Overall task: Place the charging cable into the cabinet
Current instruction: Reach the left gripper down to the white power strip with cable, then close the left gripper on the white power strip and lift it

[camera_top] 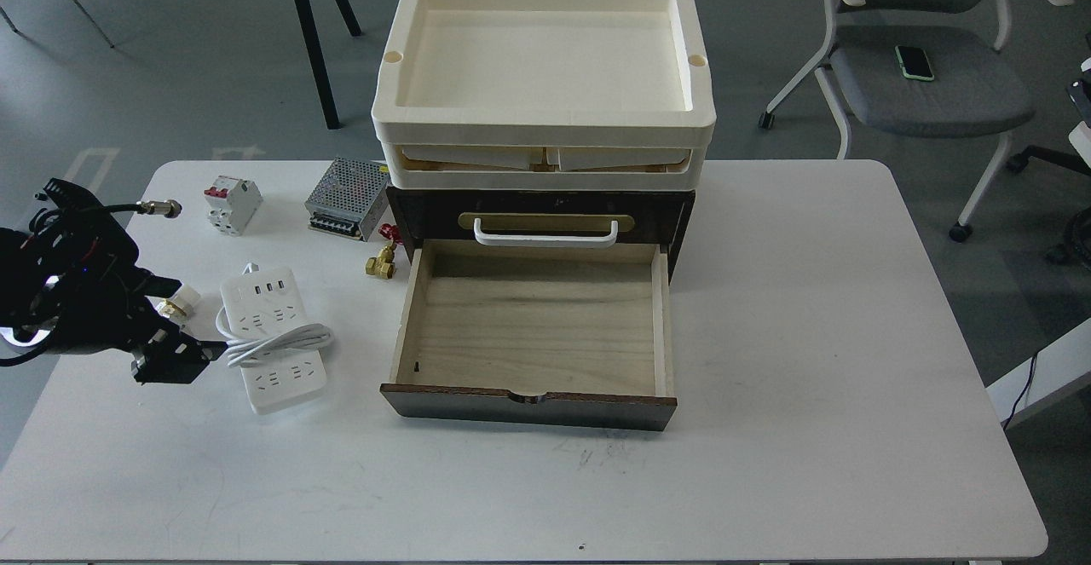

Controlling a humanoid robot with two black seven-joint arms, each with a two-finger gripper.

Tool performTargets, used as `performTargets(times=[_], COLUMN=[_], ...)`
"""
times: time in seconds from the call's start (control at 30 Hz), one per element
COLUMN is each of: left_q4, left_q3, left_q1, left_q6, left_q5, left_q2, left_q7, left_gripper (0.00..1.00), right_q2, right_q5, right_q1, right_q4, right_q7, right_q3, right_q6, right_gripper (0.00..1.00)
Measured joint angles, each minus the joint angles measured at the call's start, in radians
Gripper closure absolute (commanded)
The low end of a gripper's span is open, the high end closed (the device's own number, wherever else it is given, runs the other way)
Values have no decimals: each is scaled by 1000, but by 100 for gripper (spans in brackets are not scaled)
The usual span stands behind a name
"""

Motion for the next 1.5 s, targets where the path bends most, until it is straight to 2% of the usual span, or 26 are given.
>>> performTargets(times=[0.23,0.43,0.6,0.9,1.23,1.3,1.4,1.5], left_q4=[176,201,214,330,352,352,352,352], left_q3=[6,6,6,8,8,8,8,7], left_q1=[17,30,52,58,60,60,60,74], left_q6=[74,88,88,124,131,131,131,130], left_q5=[12,12,12,12,12,12,12,12], left_q2=[-160,-233,-272,-315,-317,-316,-314,-312], left_q7=[-10,-28,-41,-73,-73,-73,-73,-73], left_gripper=[5,7,15,28,33,37,53,85], right_q2=[1,-2,-3,5,9,10,17,28], right_q5=[-1,-2,-2,-2,-2,-3,-2,-3], right_q1=[-28,-42,-58,-72,-101,-108,-114,-119], right_q4=[0,-9,-11,-11,-14,-21,-39,-48], right_q7=[0,0,0,0,1,1,1,1], right_q3=[-1,1,1,-1,-2,-1,-1,-1], right_q6=[0,0,0,0,0,0,0,0], right_gripper=[0,0,0,0,0,0,0,0])
